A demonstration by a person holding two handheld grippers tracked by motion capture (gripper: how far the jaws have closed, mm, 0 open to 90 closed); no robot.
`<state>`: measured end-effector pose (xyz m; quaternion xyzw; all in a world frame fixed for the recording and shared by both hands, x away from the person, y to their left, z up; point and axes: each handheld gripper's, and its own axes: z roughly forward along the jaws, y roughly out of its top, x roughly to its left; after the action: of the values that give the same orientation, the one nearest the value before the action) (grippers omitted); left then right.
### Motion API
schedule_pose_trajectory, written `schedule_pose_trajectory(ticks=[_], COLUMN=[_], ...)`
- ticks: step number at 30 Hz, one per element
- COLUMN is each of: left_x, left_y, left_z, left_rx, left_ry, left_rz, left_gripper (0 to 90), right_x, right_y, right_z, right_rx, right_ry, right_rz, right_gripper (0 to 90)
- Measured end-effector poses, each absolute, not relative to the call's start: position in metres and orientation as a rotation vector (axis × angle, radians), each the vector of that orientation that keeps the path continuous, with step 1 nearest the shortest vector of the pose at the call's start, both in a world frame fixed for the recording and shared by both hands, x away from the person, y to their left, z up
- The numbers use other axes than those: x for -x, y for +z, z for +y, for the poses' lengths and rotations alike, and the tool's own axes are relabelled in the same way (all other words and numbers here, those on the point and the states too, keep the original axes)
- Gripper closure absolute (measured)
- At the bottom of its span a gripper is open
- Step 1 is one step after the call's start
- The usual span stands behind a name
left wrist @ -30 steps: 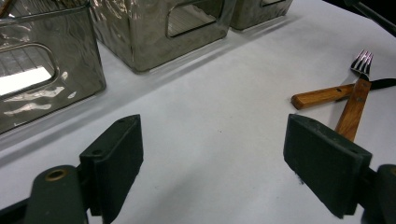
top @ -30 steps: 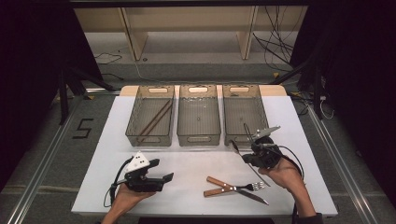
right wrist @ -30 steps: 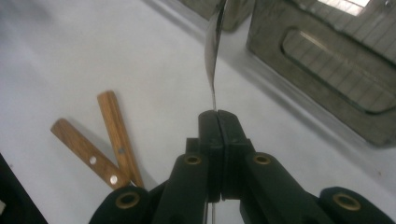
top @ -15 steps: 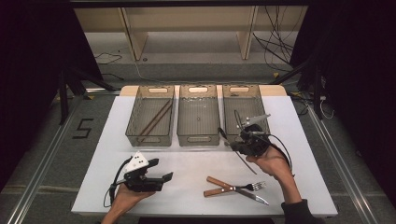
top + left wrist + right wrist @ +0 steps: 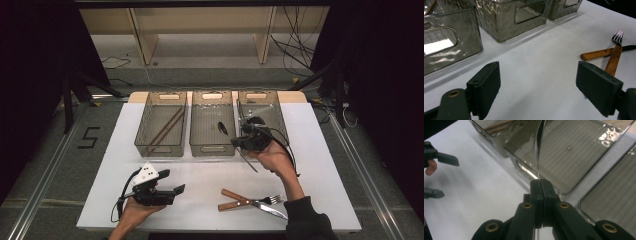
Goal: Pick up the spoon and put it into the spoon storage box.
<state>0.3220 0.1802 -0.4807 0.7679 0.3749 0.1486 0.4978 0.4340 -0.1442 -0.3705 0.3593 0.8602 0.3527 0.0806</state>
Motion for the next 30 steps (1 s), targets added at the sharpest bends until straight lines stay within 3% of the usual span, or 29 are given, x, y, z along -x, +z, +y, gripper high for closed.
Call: schedule_pose_trajectory(ticks=[30], left_x=[-0.322], left_y=[-0.482], left_z=[0.183], left_rx=[-1.859], left_ry=[0.36], left_rz=[0.912], left_gripper=[19.4], right_x=[-0.52], right_y=[-0.352], right_z=[-0.098], right_rx=[-1.239], right_ry=[1.092], right_rz=[2.51], right_gripper=[90.0])
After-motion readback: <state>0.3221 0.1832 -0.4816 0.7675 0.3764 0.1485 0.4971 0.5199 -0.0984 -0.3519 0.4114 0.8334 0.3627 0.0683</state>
